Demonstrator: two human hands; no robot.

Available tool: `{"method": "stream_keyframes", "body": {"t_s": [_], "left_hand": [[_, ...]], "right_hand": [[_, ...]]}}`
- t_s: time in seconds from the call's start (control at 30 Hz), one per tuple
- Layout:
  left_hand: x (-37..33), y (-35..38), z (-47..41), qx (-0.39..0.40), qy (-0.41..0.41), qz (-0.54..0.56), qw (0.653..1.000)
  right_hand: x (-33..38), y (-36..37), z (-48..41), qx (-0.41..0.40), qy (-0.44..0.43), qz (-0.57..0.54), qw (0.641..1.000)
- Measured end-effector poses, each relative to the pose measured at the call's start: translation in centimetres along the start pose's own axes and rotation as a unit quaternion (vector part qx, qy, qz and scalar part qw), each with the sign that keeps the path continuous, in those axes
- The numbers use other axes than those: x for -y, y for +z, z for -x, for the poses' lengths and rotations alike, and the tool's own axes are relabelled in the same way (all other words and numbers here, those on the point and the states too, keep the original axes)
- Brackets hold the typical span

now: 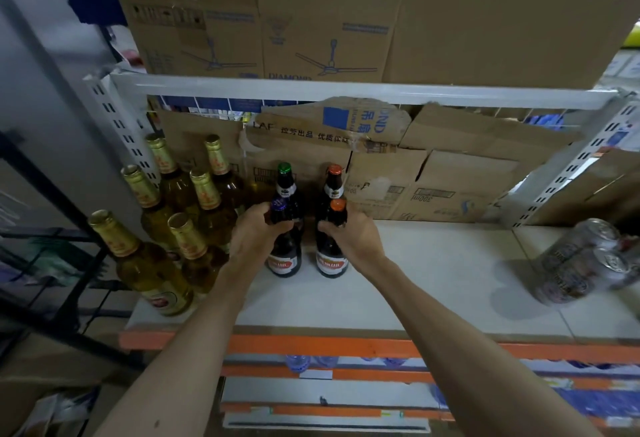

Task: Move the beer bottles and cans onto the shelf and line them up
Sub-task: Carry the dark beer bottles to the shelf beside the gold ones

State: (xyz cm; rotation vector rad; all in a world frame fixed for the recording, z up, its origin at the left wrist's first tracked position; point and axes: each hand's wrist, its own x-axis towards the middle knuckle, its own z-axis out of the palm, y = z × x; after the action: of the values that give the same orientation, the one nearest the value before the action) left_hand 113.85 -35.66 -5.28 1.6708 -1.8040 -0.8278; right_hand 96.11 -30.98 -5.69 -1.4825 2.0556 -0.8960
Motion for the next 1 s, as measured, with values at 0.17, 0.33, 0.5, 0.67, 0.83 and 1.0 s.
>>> {"method": "stream_keyframes", "body": {"t_s": [0.17, 0.33, 0.5, 0.67, 0.83, 1.0], "left_hand": [[-0.6, -0.1, 0.2, -0.007, -0.002, -0.003, 1.000], [-1.3, 0.1, 0.9, -0.016, 0.001, 0.002, 1.000], [-1.0, 0.1, 0.6, -0.019, 0.001, 0.002, 1.000], [-0.5, 0.0, -0.1, -0.013, 0.007, 0.032, 0.999], [-0.1, 0.0, -0.1, -0.017, 0.008, 0.041, 0.999], [-0.2, 0.3, 0.0, -0.025, 0.011, 0.039, 0.999]], "right_hand": [[0.3, -0.6, -0.3, 0.014, 0.009, -0.006, 1.000], [0.3, -0.5, -0.3, 0.054, -0.020, -0.011, 0.998], [0.3, -0.4, -0.4, 0.046, -0.029, -0.004, 0.999], [0.3, -0.4, -0.7, 0.052, -0.030, 0.006, 0.998], [0.4, -0.2, -0.6, 0.048, -0.039, 0.009, 0.998], [0.4, -0.9, -0.9, 0.061, -0.030, 0.003, 0.998]]}}
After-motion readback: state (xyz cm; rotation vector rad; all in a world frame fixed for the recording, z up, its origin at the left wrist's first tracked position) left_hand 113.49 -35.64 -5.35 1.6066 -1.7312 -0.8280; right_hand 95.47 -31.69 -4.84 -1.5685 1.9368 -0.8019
